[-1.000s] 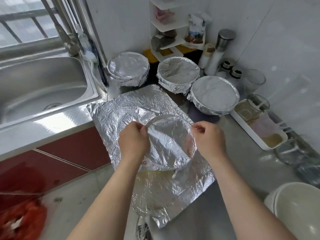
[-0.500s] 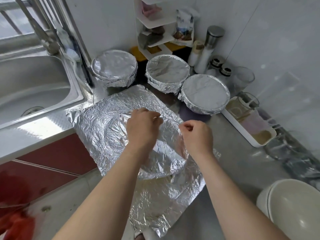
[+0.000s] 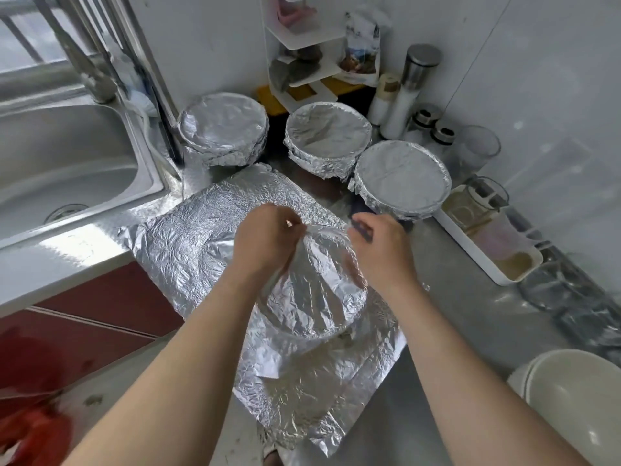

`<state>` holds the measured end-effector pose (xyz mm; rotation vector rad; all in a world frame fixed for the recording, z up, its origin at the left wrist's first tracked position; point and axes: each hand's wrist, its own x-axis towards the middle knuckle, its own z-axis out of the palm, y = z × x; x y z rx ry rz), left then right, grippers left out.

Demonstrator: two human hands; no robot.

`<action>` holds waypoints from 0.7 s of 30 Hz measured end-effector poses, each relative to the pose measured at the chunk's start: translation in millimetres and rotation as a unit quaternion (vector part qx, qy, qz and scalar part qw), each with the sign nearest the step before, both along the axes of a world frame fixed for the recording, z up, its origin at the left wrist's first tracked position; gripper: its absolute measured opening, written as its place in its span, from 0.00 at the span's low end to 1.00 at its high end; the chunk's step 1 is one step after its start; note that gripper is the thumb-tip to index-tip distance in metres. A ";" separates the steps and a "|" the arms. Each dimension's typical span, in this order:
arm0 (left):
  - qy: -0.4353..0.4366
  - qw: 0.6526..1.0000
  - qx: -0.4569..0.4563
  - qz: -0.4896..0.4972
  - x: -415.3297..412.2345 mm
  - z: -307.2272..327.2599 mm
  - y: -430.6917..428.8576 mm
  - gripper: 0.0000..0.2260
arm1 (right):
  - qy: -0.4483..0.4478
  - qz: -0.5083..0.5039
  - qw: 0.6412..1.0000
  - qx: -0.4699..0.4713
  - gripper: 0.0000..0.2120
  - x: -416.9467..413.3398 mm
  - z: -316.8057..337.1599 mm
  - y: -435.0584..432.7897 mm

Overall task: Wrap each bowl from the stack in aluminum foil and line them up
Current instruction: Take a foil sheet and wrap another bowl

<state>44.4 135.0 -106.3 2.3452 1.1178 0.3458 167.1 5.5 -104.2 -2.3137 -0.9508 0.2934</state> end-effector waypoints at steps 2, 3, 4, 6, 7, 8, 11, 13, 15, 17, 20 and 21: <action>0.000 1.000 -0.007 0.025 -8.6 0.2 -2.5 0.08 | 0.011 -0.063 0.998 0.026 0.12 -0.9 -1.4 -20.5; -0.002 0.999 -0.008 0.037 -12.6 0.3 -3.2 0.09 | 0.025 -0.092 0.995 0.030 0.12 -5.3 -1.6 -31.3; -0.007 0.999 -0.013 0.049 -14.7 0.7 -4.0 0.09 | 0.049 -0.110 0.992 0.027 0.10 -10.5 -2.3 -40.0; -0.021 0.997 -0.026 0.073 -19.1 3.0 -6.5 0.09 | 0.103 -0.118 0.987 0.017 0.08 -25.4 -5.6 -49.3; -0.029 0.996 -0.032 0.083 -20.6 4.4 -8.6 0.09 | 0.114 -0.118 0.986 0.015 0.09 -32.2 -6.1 -51.1; -0.033 0.994 -0.037 0.093 -21.8 5.6 -10.8 0.09 | 0.119 -0.121 0.985 0.015 0.10 -36.2 -7.2 -50.7; -0.029 0.992 -0.039 0.119 -25.4 9.9 -19.7 0.10 | 0.130 -0.152 0.979 0.040 0.09 -37.7 -8.7 -45.1; -0.029 0.989 -0.043 0.139 -29.2 13.5 -24.5 0.10 | 0.117 -0.165 0.978 0.056 0.09 -34.1 -3.3 -41.7; -0.033 0.984 -0.057 0.165 -33.8 18.6 -27.9 0.09 | 0.086 -0.144 0.984 0.058 0.08 -25.5 6.1 -35.3; -0.034 0.979 -0.074 0.188 -40.0 24.4 -32.6 0.07 | 0.054 -0.109 0.991 0.049 0.08 -14.4 16.1 -23.8; -0.017 0.975 -0.104 0.196 -49.2 25.0 -48.3 0.10 | 0.015 -0.050 0.998 0.021 0.08 1.6 22.6 0.9; -0.010 0.974 -0.116 0.196 -51.7 23.2 -55.7 0.13 | 0.004 -0.030 1.000 0.009 0.07 4.7 23.4 9.4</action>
